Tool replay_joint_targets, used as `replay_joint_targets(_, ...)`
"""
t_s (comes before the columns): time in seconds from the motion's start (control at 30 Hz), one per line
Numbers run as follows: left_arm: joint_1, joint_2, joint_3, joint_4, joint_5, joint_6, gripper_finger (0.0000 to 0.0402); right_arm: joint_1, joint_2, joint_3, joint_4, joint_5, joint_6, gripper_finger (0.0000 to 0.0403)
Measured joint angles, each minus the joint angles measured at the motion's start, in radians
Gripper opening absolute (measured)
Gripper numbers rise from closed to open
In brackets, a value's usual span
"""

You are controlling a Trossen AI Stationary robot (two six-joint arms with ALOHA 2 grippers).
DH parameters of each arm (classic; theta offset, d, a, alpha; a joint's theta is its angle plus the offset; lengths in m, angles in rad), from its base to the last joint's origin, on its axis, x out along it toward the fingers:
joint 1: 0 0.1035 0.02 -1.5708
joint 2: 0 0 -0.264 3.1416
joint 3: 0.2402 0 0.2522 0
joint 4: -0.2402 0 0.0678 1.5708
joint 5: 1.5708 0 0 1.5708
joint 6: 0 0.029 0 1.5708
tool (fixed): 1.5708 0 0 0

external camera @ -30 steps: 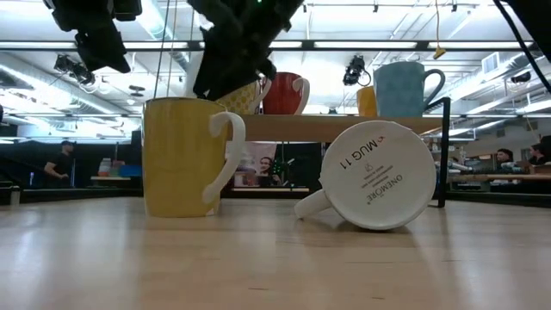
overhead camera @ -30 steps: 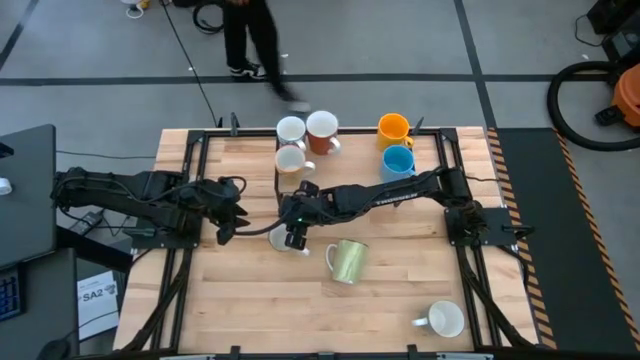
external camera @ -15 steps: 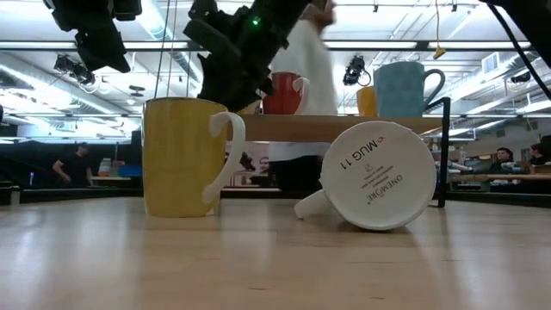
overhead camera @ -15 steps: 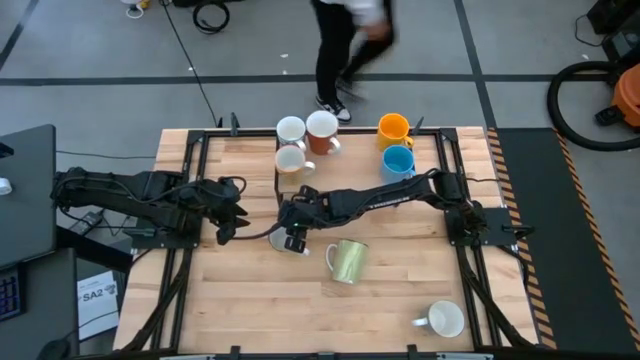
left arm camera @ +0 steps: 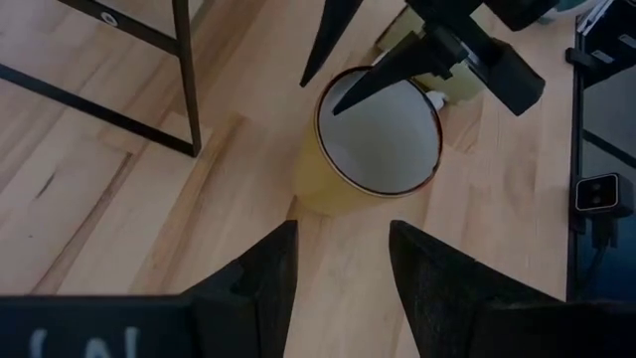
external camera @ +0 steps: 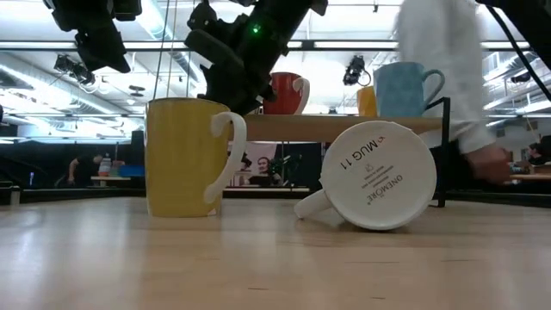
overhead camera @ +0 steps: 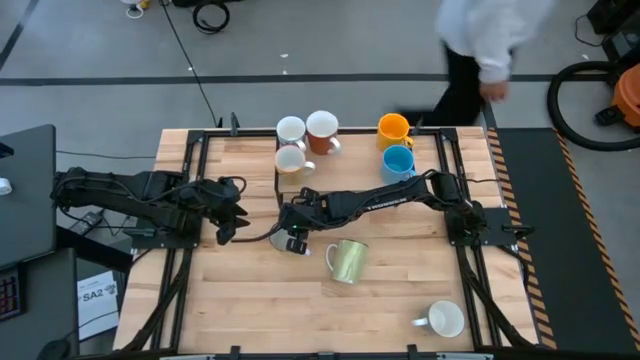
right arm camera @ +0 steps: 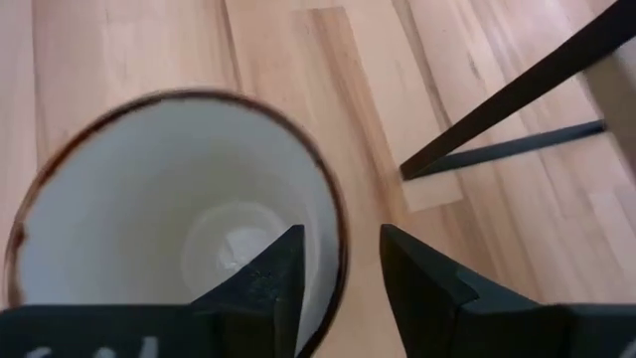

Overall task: Place coffee mugs
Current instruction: Put the yellow mug on the shelf

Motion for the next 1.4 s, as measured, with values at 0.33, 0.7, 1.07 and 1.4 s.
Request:
replay_joint_targets(0.33, 0.000, 0.000, 0.000, 0.000, 0.000, 0.000, 0.0167, 0.000, 0.000, 0.000, -0.006, -0.018, 0.000, 0.0051)
replay_joint_targets(0.7, 0.000, 0.000, 0.000, 0.000, 0.000, 0.000, 0.0167, -0.001, -0.005, 0.002, -0.009, -0.044, 0.048, 0.0033)
replay_joint_targets(1.07, 0.000, 0.000, 0.000, 0.000, 0.000, -0.001, 0.0167, 0.000, -0.050, -0.003, -0.036, -0.133, 0.044, 0.0024)
replay_joint_targets(1.4, 0.000, 0.000, 0.000, 0.000, 0.000, -0.001, 0.0167, 0.000, -0.203, -0.002, -0.159, -0.148, 0.049, 0.0024)
